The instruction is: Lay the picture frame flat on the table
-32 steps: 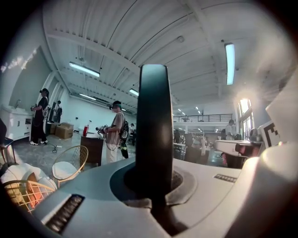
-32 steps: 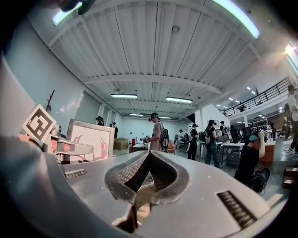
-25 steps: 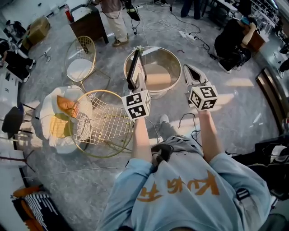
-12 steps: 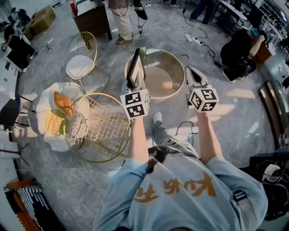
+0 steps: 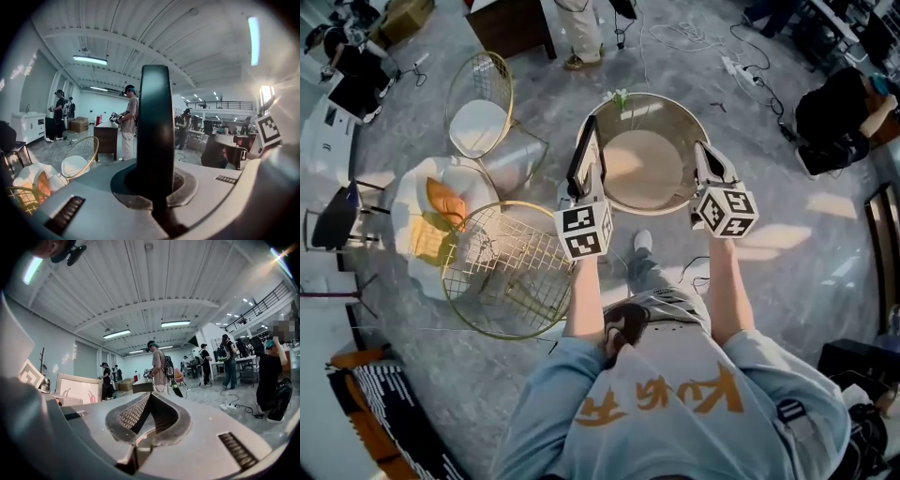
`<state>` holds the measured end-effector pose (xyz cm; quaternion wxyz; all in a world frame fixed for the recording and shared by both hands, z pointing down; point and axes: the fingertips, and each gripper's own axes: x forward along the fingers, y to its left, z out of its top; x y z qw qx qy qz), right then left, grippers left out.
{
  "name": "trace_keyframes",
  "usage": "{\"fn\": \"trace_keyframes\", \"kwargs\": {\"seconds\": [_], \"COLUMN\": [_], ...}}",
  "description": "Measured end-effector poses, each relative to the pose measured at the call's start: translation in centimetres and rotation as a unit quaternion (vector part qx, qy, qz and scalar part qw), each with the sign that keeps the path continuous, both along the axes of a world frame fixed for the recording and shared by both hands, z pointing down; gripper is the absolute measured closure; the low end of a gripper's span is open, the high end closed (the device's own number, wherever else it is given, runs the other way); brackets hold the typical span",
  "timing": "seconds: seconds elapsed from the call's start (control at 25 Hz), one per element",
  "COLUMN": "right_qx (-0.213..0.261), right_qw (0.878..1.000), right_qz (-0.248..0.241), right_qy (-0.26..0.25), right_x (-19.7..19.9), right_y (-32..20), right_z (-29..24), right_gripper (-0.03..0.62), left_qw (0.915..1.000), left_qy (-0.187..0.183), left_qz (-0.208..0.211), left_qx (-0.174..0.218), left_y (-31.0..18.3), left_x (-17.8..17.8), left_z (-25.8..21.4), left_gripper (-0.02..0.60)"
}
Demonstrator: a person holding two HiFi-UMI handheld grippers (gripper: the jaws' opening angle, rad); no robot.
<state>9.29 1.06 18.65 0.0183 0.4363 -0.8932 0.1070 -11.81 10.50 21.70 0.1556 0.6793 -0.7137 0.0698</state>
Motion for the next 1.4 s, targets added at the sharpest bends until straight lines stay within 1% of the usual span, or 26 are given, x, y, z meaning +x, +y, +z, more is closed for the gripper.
{"fn": "trace_keyframes", "kwargs": {"seconds": [0.16, 0.32, 0.44, 0.56, 0.64, 0.76, 0.88, 1.0, 1.16, 1.4], "right_qx": [-0.017, -0.037, -0.042, -0.056, -0.069, -0.078, -0.09, -0.101, -0.107, -0.12], "right_qw": [1.0, 0.999, 0.999, 0.998, 0.997, 0.997, 0.996, 0.995, 0.994, 0.993], "right_qz": [0.012, 0.025, 0.025, 0.032, 0.028, 0.017, -0.003, -0.018, -0.02, -0.013], "right_qy": [-0.002, -0.002, 0.006, 0.0, -0.001, -0.002, -0.003, -0.005, -0.008, -0.001], "right_x": [0.7, 1.3, 1.9, 2.7, 2.9, 2.0, -0.2, -1.3, -1.7, -1.3], "right_y": [-5.0, -10.1, -13.9, -16.4, -17.7, -19.9, -19.9, -19.6, -19.8, -19.3], "right_z": [2.0, 4.3, 5.5, 6.5, 7.4, 8.4, 9.7, 11.1, 11.9, 12.9], "right_gripper": [0.597, 0.597, 0.597, 0.597, 0.597, 0.597, 0.597, 0.597, 0.597, 0.597], "left_qw": [0.9998, 0.9983, 0.9967, 0.9955, 0.9945, 0.9938, 0.9925, 0.9911, 0.9901, 0.9871], "left_qy": [0.0, -0.014, -0.016, -0.015, -0.012, -0.011, -0.012, -0.012, -0.008, 0.018], "left_qz": [-0.001, 0.025, 0.038, 0.051, 0.053, 0.053, 0.051, 0.042, 0.038, 0.057], "left_qx": [-0.021, -0.051, -0.069, -0.079, -0.089, -0.097, -0.11, -0.126, -0.135, -0.149], "left_y": [-4.7, -10.8, -14.7, -17.1, -18.3, -20.5, -20.4, -19.6, -19.3, -19.5], "left_x": [-0.3, 0.9, 2.0, 3.1, 4.0, 4.3, 3.4, 2.6, 2.3, 3.3], "left_z": [1.7, 3.7, 5.2, 5.8, 6.3, 6.9, 7.6, 8.9, 9.8, 11.1], "left_gripper": [0.555, 0.555, 0.555, 0.555, 0.555, 0.555, 0.555, 0.555, 0.555, 0.555]}}
